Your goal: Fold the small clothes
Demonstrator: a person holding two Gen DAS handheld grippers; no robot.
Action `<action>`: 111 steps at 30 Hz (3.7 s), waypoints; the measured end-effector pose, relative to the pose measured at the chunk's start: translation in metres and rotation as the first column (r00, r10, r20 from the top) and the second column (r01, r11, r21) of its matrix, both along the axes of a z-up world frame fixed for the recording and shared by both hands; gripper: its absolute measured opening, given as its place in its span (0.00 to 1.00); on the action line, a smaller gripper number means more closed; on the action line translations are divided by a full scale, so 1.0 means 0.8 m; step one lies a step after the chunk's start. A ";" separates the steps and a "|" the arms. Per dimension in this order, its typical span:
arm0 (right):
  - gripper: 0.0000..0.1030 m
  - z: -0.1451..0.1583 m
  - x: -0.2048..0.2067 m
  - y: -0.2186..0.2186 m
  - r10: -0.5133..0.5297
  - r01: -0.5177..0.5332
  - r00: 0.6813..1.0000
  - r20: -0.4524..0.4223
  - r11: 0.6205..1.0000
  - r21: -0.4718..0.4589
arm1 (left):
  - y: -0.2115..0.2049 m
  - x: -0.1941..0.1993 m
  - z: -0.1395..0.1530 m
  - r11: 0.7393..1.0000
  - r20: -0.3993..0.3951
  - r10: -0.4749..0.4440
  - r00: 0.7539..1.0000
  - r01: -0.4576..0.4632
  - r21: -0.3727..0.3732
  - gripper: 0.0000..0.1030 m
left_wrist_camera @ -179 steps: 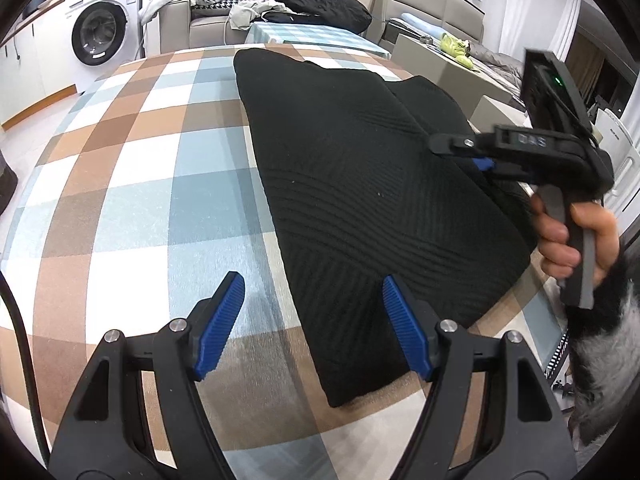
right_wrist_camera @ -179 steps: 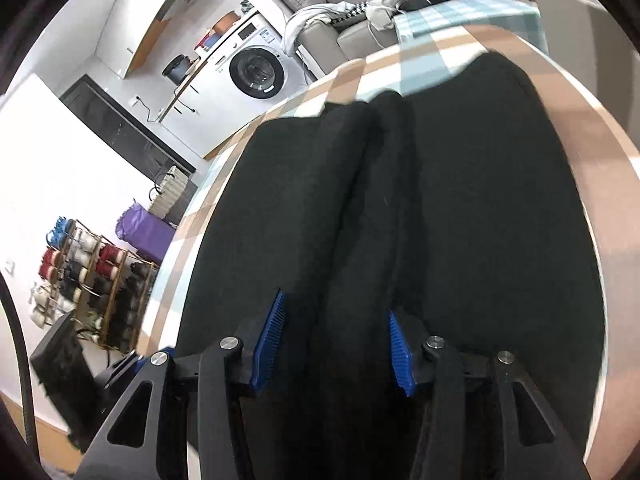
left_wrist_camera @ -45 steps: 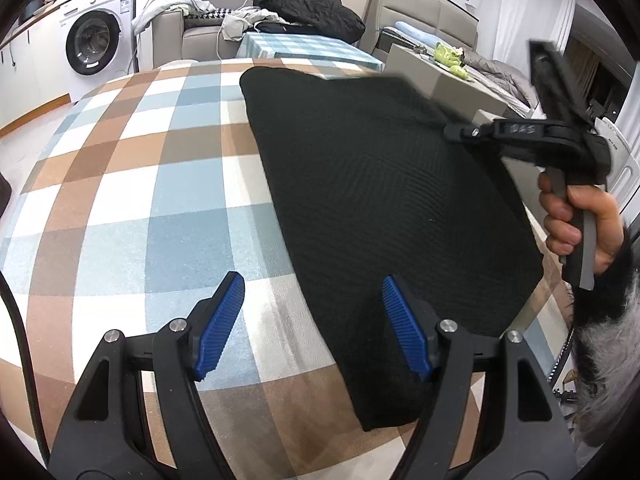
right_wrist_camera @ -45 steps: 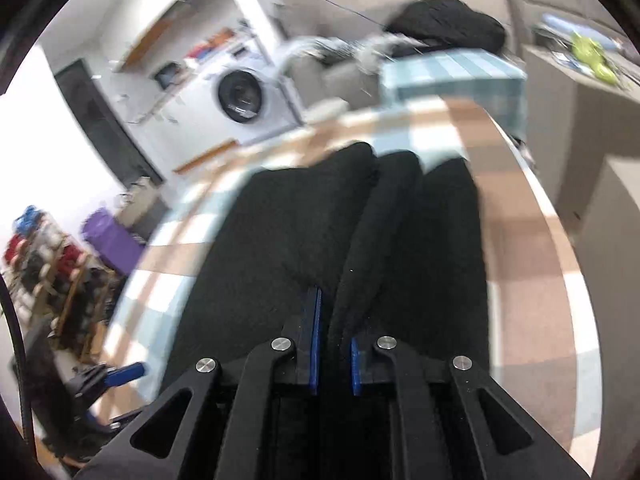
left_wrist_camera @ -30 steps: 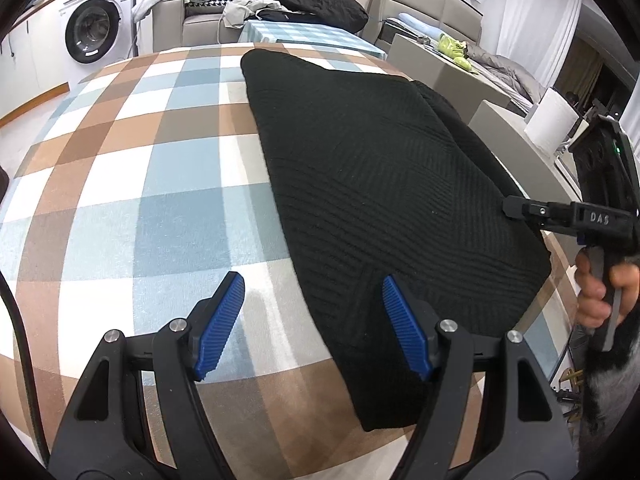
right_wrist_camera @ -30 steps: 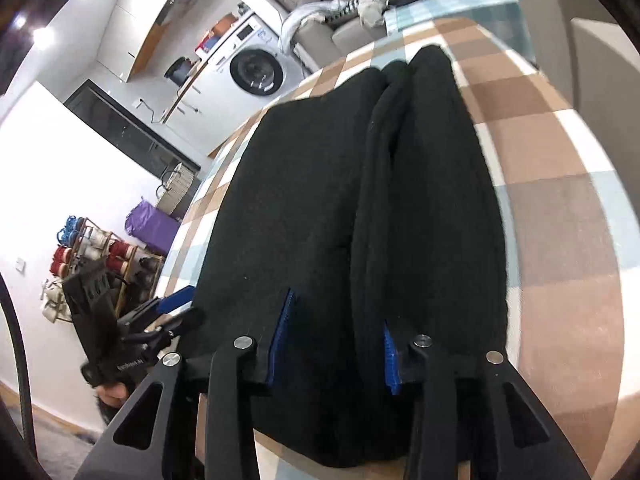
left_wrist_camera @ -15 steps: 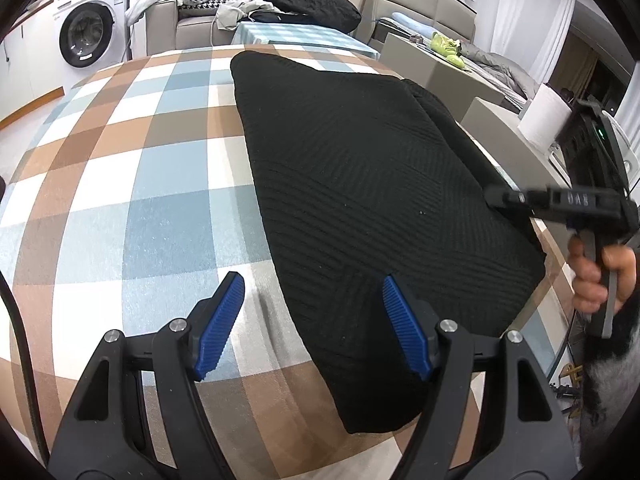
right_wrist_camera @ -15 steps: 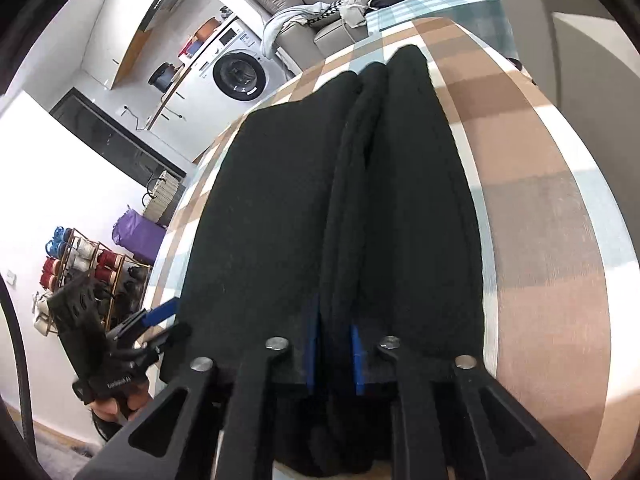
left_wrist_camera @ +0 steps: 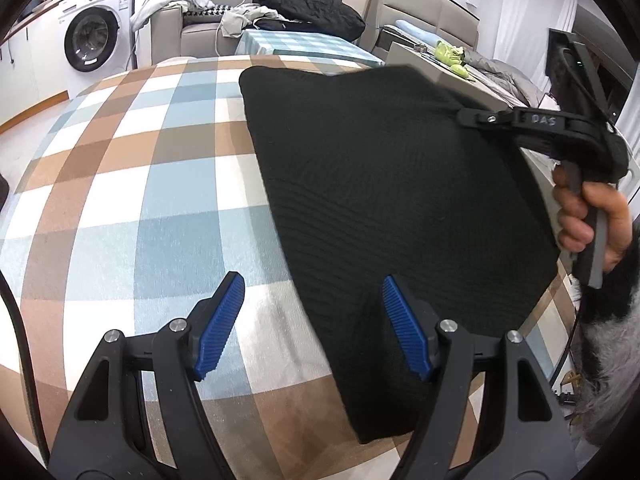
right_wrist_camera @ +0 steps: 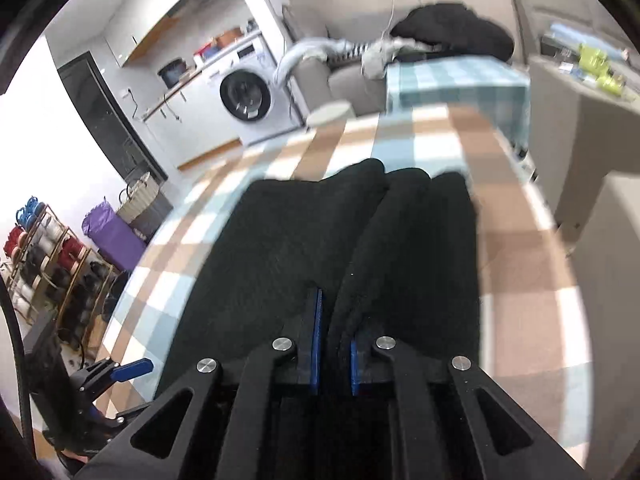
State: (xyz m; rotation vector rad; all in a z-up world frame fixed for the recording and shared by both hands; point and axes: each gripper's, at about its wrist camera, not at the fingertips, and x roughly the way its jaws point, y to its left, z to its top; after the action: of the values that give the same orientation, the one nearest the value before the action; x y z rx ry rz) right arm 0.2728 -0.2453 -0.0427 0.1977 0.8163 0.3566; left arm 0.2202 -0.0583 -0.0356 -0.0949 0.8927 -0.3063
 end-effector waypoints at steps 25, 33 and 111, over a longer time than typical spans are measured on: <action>0.07 -0.058 -0.101 -0.054 -0.087 0.105 0.980 -0.180 0.990 0.092 | -0.025 -0.013 -0.009 0.998 -0.025 -0.055 0.998 0.055 0.014 0.67; 0.42 -0.051 -0.126 -0.089 -0.103 0.133 0.982 -0.158 0.972 0.192 | -0.025 -0.014 -0.018 0.998 -0.048 -0.057 0.997 0.057 -0.012 0.67; 0.13 -0.061 -0.001 0.061 -0.103 0.105 0.987 -0.126 0.994 0.012 | 0.112 -0.003 -0.003 0.983 0.046 0.179 0.983 -0.180 0.034 0.20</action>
State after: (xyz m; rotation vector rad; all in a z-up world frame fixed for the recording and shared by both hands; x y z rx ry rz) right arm 0.2717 -0.1967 -0.0913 0.2809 0.9228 0.2550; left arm 0.2181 0.0312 -0.0383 -0.1324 0.8409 -0.1226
